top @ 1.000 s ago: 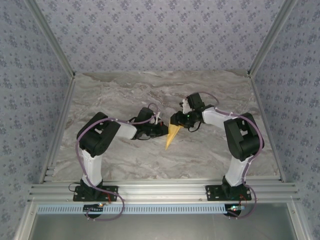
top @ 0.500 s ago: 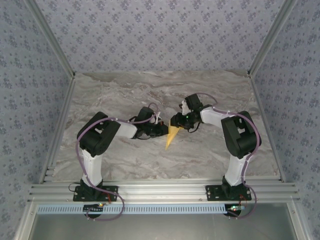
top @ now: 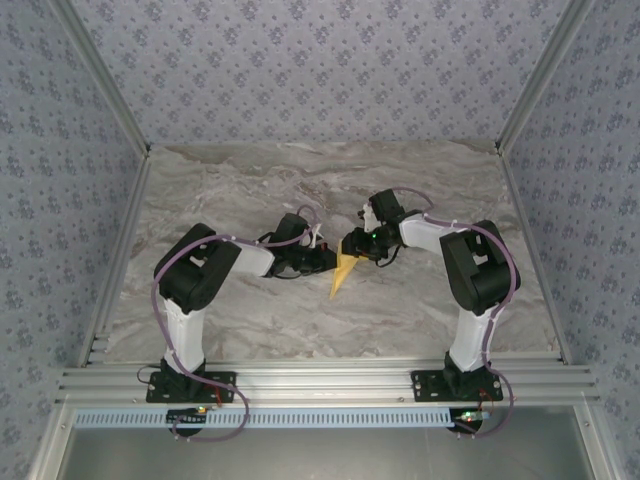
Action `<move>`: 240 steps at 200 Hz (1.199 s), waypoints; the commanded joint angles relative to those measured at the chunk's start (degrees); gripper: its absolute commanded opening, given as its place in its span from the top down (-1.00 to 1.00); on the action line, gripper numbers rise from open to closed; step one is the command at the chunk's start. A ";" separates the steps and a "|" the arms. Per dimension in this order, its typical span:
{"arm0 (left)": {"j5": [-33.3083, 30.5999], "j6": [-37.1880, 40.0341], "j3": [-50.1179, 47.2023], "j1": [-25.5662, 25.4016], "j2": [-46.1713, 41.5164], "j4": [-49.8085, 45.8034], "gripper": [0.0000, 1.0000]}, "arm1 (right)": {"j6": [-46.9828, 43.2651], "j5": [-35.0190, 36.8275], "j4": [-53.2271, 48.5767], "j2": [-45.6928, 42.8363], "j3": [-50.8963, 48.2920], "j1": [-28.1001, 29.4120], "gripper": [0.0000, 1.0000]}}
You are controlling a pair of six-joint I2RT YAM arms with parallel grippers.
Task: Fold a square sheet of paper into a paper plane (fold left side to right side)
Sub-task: Fold the wing for the fifth time at the center of the table.
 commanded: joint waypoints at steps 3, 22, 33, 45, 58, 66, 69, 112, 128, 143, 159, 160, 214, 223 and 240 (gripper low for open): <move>-3.70 1.31 -0.55 -0.14 0.68 -1.09 1.00 | 0.25 4.14 -4.75 1.57 -0.55 -0.57 0.09; -3.98 1.26 -1.51 0.01 -1.94 -1.49 0.91 | 0.39 4.68 -4.68 1.59 -1.82 -1.13 0.10; -4.23 1.41 -2.33 0.11 -3.78 -1.88 0.82 | 0.41 4.55 -4.55 1.67 -2.32 -1.44 0.10; -4.57 1.52 -3.48 0.10 -6.03 -2.40 0.75 | 0.56 4.44 -4.23 1.63 -2.81 -1.60 0.11; -4.71 1.67 -4.85 0.10 -8.48 -3.13 0.70 | 0.49 4.40 -3.92 1.55 -2.97 -1.76 0.11; -4.53 1.57 -5.86 0.12 -10.11 -3.18 0.69 | 0.41 4.27 -3.83 1.42 -3.07 -1.73 0.12; -4.51 1.53 -6.34 0.12 -10.72 -3.22 0.68 | 0.47 4.26 -3.86 1.37 -3.05 -1.71 0.12; -2.46 -1.26 -10.94 -2.66 -18.46 -2.10 0.68 | 0.35 4.00 -3.43 1.33 -3.02 -1.69 0.12; -2.22 -1.75 -11.16 -4.29 -20.61 -2.40 0.68 | 0.29 3.92 -3.43 1.33 -3.18 -1.66 0.12; -2.31 -2.38 -10.70 -5.44 -21.96 -2.26 0.67 | 0.26 3.91 -3.32 1.33 -3.26 -1.65 0.12; -1.66 -2.72 -9.26 -6.75 -21.64 -2.40 0.66 | 0.31 3.83 -3.32 1.41 -3.24 -1.67 0.12; -1.63 -2.71 -9.07 -6.88 -21.54 -2.42 0.66 | 0.30 3.82 -3.33 1.41 -3.21 -1.67 0.12; -3.04 0.38 -2.92 -8.54 -15.06 -8.44 0.63 | 0.07 3.82 -3.85 1.32 -2.86 -1.44 0.12; -3.34 1.23 -1.73 -8.50 -14.16 -10.18 0.63 | 0.10 3.83 -3.91 1.24 -2.78 -1.47 0.12; -3.91 2.63 -0.15 -8.49 -12.64 -12.81 0.62 | 0.12 3.82 -4.09 1.24 -2.74 -1.49 0.12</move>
